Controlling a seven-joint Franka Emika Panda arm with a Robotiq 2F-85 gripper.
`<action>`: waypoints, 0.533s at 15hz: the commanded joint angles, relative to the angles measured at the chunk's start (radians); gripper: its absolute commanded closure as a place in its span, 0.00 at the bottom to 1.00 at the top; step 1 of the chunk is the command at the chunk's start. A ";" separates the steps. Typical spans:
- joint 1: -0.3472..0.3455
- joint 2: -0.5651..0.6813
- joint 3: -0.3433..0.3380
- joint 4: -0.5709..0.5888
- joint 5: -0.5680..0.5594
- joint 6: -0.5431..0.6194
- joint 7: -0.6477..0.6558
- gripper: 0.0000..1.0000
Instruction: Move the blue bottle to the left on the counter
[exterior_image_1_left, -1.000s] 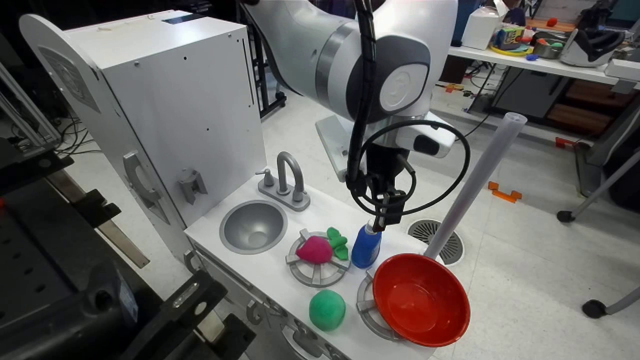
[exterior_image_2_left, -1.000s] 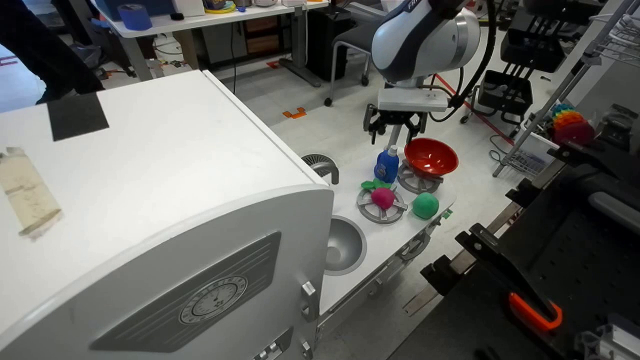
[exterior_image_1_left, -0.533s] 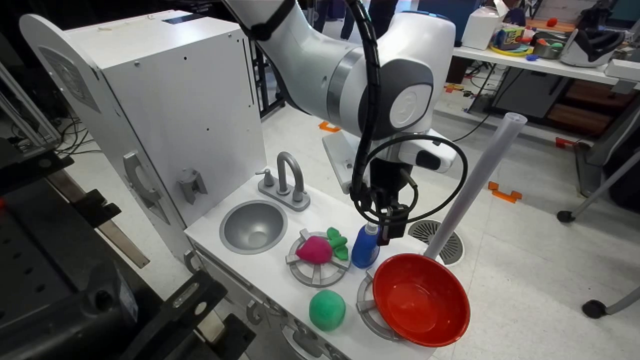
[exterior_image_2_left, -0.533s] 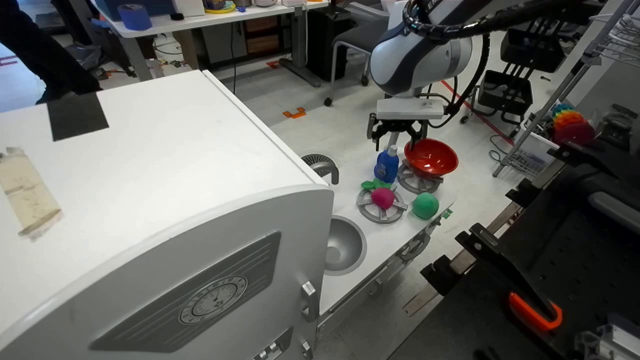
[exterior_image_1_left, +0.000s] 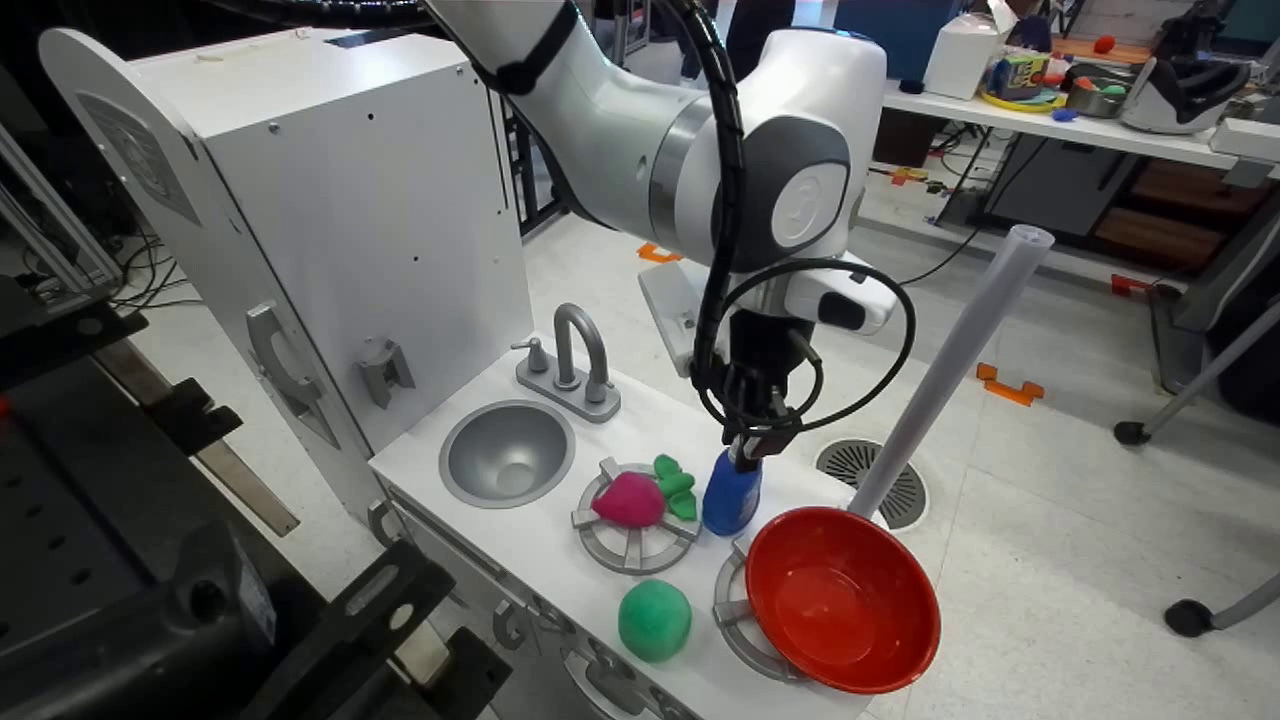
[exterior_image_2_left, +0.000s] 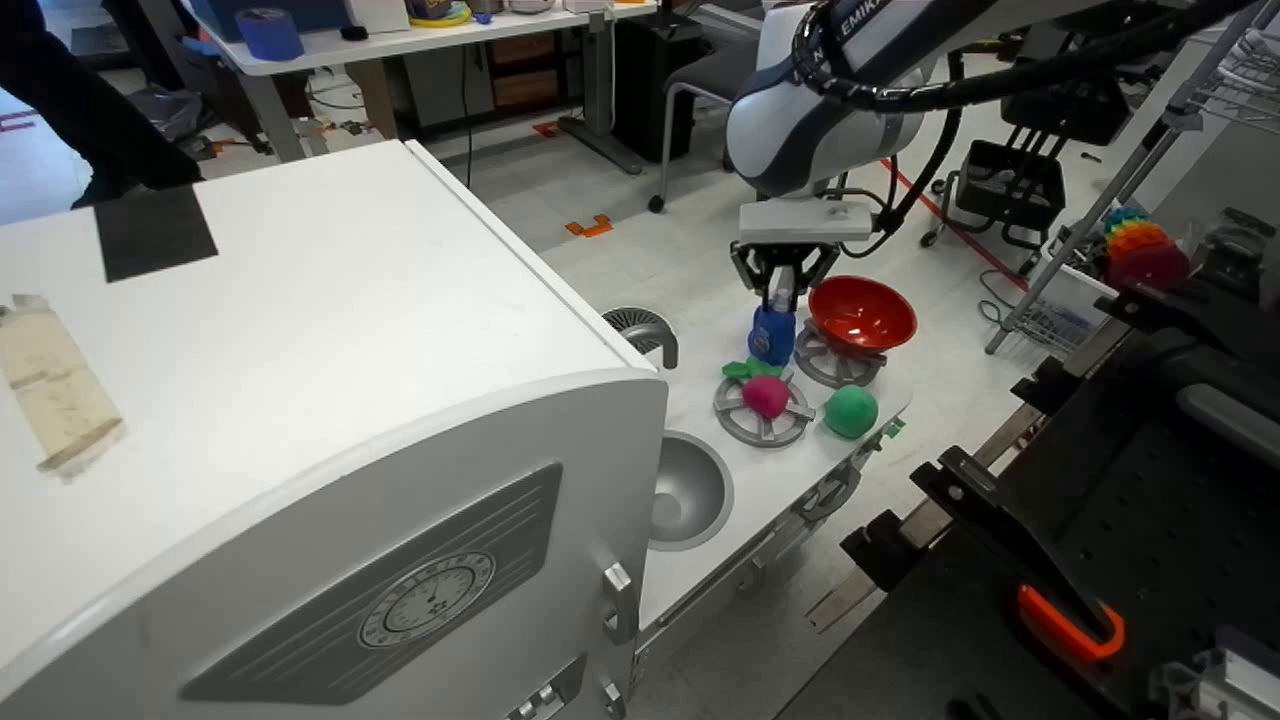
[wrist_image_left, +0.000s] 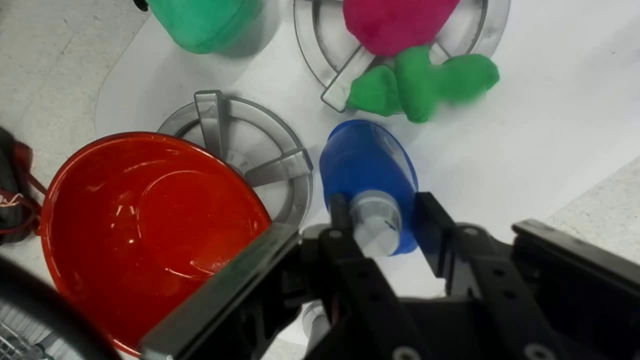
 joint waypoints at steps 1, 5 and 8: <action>0.017 0.007 -0.014 0.038 -0.037 -0.043 0.032 0.92; 0.038 0.008 -0.005 0.080 -0.052 -0.061 0.037 0.93; 0.062 0.017 0.012 0.138 -0.050 -0.060 0.031 0.93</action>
